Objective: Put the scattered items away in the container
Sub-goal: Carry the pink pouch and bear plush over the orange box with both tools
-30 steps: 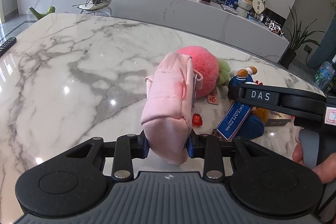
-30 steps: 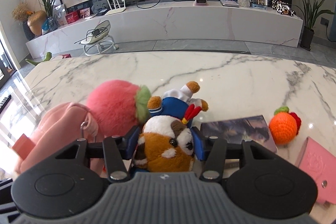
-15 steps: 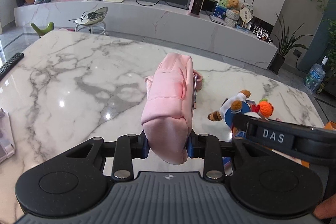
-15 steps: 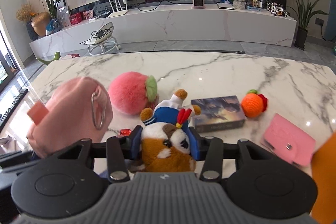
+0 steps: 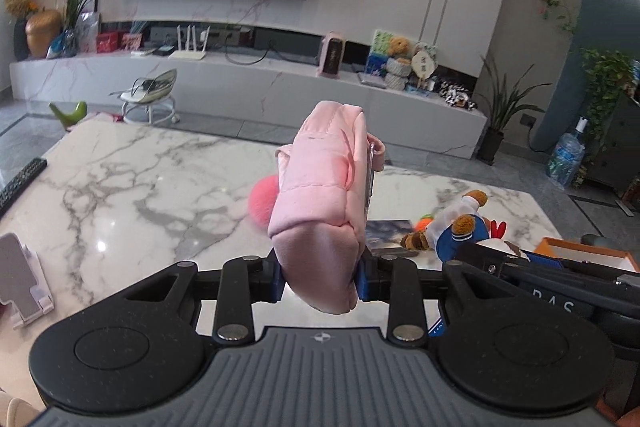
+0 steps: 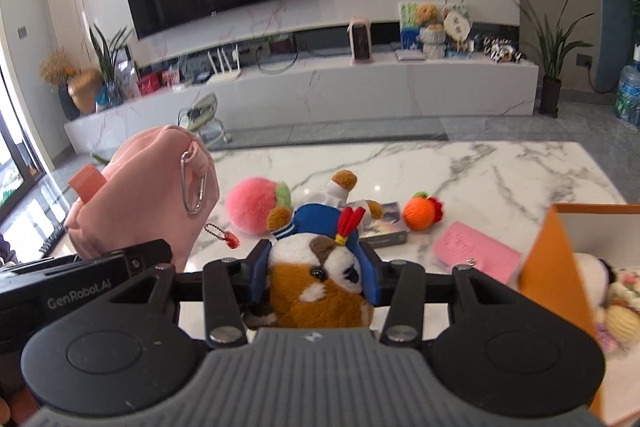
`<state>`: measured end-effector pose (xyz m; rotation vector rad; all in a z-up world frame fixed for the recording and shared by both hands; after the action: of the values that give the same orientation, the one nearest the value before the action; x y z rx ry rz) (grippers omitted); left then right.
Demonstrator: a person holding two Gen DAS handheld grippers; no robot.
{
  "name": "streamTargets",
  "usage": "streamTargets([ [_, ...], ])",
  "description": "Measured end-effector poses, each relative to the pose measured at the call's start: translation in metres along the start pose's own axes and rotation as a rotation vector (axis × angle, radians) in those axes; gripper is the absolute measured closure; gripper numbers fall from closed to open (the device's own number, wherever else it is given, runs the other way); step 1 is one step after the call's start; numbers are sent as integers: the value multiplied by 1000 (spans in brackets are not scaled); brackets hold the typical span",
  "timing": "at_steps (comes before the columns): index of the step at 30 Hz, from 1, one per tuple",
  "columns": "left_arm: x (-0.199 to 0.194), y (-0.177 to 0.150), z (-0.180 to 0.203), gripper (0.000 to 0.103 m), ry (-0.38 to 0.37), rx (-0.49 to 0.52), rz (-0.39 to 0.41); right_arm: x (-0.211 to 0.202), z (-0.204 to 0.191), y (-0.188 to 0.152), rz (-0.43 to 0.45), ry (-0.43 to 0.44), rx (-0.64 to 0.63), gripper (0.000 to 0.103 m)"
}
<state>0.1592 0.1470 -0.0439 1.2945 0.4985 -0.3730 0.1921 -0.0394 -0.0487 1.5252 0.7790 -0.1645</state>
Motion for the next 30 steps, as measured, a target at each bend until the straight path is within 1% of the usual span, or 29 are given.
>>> streamTargets([
  [4,-17,3,34,66,-42,51,27,-36,18,6,64,-12,30,55],
  [8,-28,4,76,66,-98,111,44,-69,45,8,121,-37,67,55],
  [12,-32,0,121,66,-163,173,45,-96,82,6,155,-76,113,55],
  [17,-26,-11,176,66,-240,251,25,-122,133,1,182,-142,176,54],
  [25,-5,-31,250,66,-321,358,-29,-138,212,-3,199,-235,258,54],
  [30,12,-42,284,66,-348,414,-61,-129,251,-1,186,-271,270,54],
])
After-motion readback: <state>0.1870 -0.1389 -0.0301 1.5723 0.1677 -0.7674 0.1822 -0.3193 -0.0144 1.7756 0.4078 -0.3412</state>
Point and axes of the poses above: each gripper's, at about its wrist camera, not at the fingertips, and x roughly the way its jaws point, z to its right, y to its top, the point moved 7 cm from there along x, roughly the way its jaws point, and after that the axes turned 2 degrees about -y, right-handed, at the moved point
